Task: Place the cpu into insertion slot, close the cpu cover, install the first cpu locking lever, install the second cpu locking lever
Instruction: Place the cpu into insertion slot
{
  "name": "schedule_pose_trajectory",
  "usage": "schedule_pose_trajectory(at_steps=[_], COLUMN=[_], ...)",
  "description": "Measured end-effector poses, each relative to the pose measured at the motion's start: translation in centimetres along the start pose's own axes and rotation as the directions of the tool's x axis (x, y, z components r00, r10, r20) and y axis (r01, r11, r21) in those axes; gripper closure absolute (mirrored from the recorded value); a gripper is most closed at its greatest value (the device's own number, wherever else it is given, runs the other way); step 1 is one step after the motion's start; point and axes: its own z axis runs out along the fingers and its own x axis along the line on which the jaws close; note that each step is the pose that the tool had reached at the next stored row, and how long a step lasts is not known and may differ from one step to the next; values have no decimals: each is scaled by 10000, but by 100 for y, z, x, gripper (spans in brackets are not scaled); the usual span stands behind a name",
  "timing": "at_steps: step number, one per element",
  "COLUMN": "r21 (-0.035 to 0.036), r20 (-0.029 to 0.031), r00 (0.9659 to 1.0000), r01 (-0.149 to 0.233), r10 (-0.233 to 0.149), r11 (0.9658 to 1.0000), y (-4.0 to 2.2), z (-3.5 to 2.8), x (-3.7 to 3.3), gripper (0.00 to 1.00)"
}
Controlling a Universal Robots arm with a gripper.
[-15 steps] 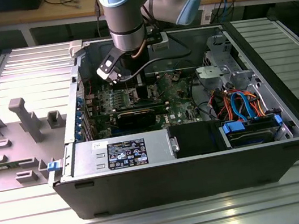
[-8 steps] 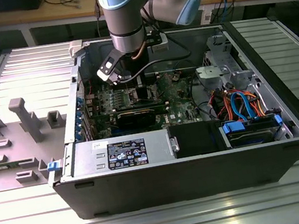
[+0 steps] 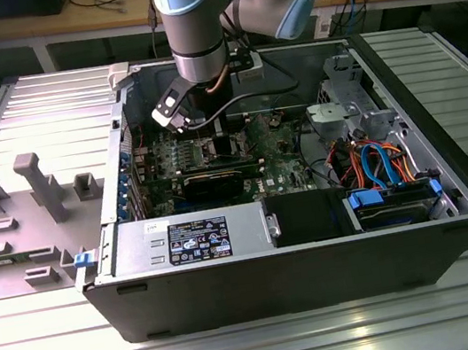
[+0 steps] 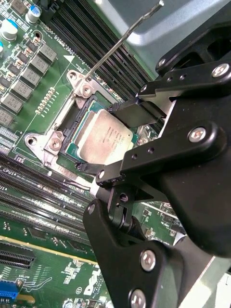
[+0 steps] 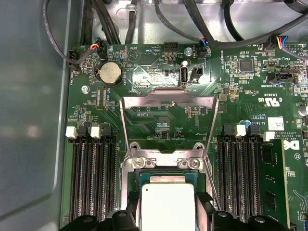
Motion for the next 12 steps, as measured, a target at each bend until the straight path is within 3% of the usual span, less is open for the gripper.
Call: schedule_pose_trajectory(at_steps=[1,2,6,8,10,11,12], r21=[1,4,5,5,4,8,54], r20=[3,7,9,9,8,8,8], r00=[10000,10000,10000,10000,10000,10000,10000], r01=[1,1,1,1,0,-4,-19], r10=[-1,-1,-1,-1,0,4,19], r11=[10000,10000,10000,10000,10000,10000,10000], y=[0,0,1,6,18,28,42], z=[0,-2,-18,-60,-168,-227,-242], x=[0,-1,-1,0,3,4,5], gripper=[45,38,38,38,38,46,53])
